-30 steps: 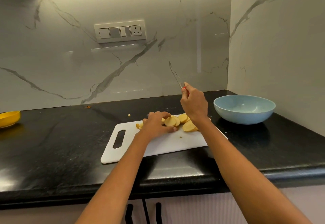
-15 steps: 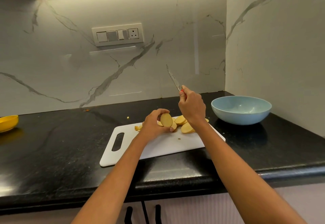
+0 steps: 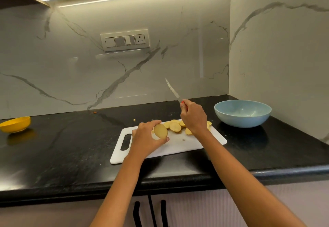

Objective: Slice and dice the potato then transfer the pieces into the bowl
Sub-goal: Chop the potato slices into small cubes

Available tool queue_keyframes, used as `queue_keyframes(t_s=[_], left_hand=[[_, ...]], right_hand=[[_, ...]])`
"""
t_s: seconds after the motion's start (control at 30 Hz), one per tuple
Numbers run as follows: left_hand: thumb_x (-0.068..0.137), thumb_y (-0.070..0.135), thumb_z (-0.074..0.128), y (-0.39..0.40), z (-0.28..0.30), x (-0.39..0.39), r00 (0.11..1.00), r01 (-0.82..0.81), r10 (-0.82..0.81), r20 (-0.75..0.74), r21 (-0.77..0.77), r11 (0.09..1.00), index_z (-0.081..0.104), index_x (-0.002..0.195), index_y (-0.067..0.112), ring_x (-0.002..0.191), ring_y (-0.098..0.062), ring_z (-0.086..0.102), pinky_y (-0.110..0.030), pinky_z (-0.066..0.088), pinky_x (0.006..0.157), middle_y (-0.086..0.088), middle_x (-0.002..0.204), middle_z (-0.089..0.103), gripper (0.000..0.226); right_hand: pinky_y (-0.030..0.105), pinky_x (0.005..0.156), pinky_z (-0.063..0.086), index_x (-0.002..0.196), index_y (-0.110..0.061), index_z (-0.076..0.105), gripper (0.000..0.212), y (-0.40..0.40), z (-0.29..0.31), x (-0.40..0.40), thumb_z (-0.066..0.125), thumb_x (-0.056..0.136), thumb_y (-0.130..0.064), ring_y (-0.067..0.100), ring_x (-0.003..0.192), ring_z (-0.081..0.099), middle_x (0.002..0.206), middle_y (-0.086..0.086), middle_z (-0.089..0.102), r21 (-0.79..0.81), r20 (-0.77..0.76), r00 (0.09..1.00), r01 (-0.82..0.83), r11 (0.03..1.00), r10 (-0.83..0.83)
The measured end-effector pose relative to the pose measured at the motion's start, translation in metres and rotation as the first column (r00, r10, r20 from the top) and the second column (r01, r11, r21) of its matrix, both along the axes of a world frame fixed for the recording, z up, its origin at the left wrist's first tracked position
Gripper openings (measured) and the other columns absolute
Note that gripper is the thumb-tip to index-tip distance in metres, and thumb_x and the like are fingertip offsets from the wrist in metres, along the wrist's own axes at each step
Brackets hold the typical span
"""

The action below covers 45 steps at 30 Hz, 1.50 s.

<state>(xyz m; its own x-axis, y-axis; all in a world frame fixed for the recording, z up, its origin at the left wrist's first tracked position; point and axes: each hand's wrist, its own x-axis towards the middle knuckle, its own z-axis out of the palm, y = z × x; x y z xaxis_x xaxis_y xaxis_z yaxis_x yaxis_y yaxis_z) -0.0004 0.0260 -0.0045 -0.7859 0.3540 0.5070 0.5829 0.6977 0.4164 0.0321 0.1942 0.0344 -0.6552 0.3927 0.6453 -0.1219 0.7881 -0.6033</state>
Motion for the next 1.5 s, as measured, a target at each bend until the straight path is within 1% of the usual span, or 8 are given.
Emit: queue_keyframes(t_s=[0.1,0.23,0.43,0.53,0.97,1.13,1.33,1.5], left_hand=[[0.072,0.059,0.067,-0.007,-0.004,0.006,0.982,-0.044,0.057,0.178,-0.075,0.996,0.054,0.126,0.032,0.125,-0.017,0.043,-0.042,0.027,0.102,0.007,0.134,0.052,0.061],[0.075,0.060,0.063,-0.008,-0.003,0.011,0.980,-0.053,0.065,0.190,-0.069,0.996,0.057,0.123,0.032,0.123,-0.015,0.045,-0.042,0.028,0.100,0.011,0.133,0.052,0.056],[0.077,0.057,0.064,-0.013,-0.004,0.018,0.969,-0.070,0.073,0.236,-0.021,0.997,0.061,0.119,0.031,0.119,-0.015,0.049,-0.038,0.033,0.101,0.013,0.129,0.055,0.049],[0.078,0.050,0.067,-0.016,-0.003,0.020,0.963,-0.077,0.062,0.263,0.046,0.996,0.066,0.112,0.028,0.115,-0.016,0.053,-0.038,0.037,0.100,0.008,0.125,0.060,0.040],[0.079,0.049,0.066,-0.015,0.004,0.030,0.947,-0.099,0.086,0.309,0.026,0.995,0.067,0.112,0.029,0.115,-0.014,0.053,-0.036,0.037,0.097,0.007,0.123,0.061,0.039],[0.078,0.050,0.067,-0.015,0.005,0.029,0.944,-0.098,0.080,0.321,0.039,0.994,0.067,0.111,0.029,0.114,-0.015,0.053,-0.040,0.037,0.099,0.006,0.123,0.061,0.039],[0.075,0.051,0.069,-0.015,0.006,0.023,0.935,-0.096,0.069,0.349,0.058,0.994,0.069,0.108,0.029,0.112,-0.016,0.053,-0.042,0.037,0.100,0.005,0.121,0.061,0.039],[0.075,0.050,0.070,-0.015,0.008,0.025,0.937,-0.094,0.067,0.342,0.064,0.994,0.070,0.103,0.028,0.110,-0.018,0.053,-0.040,0.038,0.099,0.004,0.116,0.063,0.035]], right_hand=[[0.022,0.060,0.044,0.112,-0.008,0.061,0.029,-0.009,-0.008,0.013,0.040,0.101,-0.024,0.013,0.072,0.056,0.091,0.006,0.067,0.039,0.107,0.994,-0.025,0.999,0.021],[0.032,0.077,0.050,0.116,-0.013,0.061,0.031,-0.018,-0.014,0.036,0.038,0.101,-0.027,0.019,0.089,0.062,0.103,0.006,0.068,0.103,0.237,0.972,-0.026,0.994,0.001],[0.028,0.069,0.044,0.106,-0.014,0.063,0.027,-0.036,-0.029,0.070,0.040,0.099,-0.026,0.018,0.083,0.060,0.096,0.004,0.066,0.204,0.400,0.915,-0.038,0.978,-0.048],[0.028,0.067,0.038,0.105,-0.010,0.059,0.022,-0.048,-0.027,0.083,0.043,0.096,-0.021,0.023,0.090,0.060,0.101,0.007,0.063,0.258,0.455,0.888,-0.066,0.964,-0.061],[0.027,0.073,0.044,0.110,-0.010,0.058,0.022,-0.065,-0.021,0.104,0.045,0.096,-0.020,0.020,0.087,0.061,0.101,0.008,0.063,0.382,0.487,0.864,-0.076,0.921,-0.130],[0.027,0.073,0.042,0.112,-0.009,0.056,0.022,-0.066,-0.020,0.108,0.046,0.096,-0.020,0.020,0.089,0.060,0.103,0.009,0.061,0.443,0.496,0.856,-0.101,0.891,-0.149],[0.028,0.075,0.045,0.111,-0.009,0.057,0.020,-0.063,-0.018,0.104,0.047,0.096,-0.020,0.020,0.086,0.059,0.103,0.009,0.061,0.417,0.534,0.836,-0.130,0.900,-0.127],[0.027,0.069,0.040,0.107,-0.009,0.058,0.018,-0.064,-0.013,0.094,0.044,0.097,-0.017,0.019,0.081,0.055,0.103,0.009,0.063,0.397,0.552,0.826,-0.140,0.907,-0.114]])
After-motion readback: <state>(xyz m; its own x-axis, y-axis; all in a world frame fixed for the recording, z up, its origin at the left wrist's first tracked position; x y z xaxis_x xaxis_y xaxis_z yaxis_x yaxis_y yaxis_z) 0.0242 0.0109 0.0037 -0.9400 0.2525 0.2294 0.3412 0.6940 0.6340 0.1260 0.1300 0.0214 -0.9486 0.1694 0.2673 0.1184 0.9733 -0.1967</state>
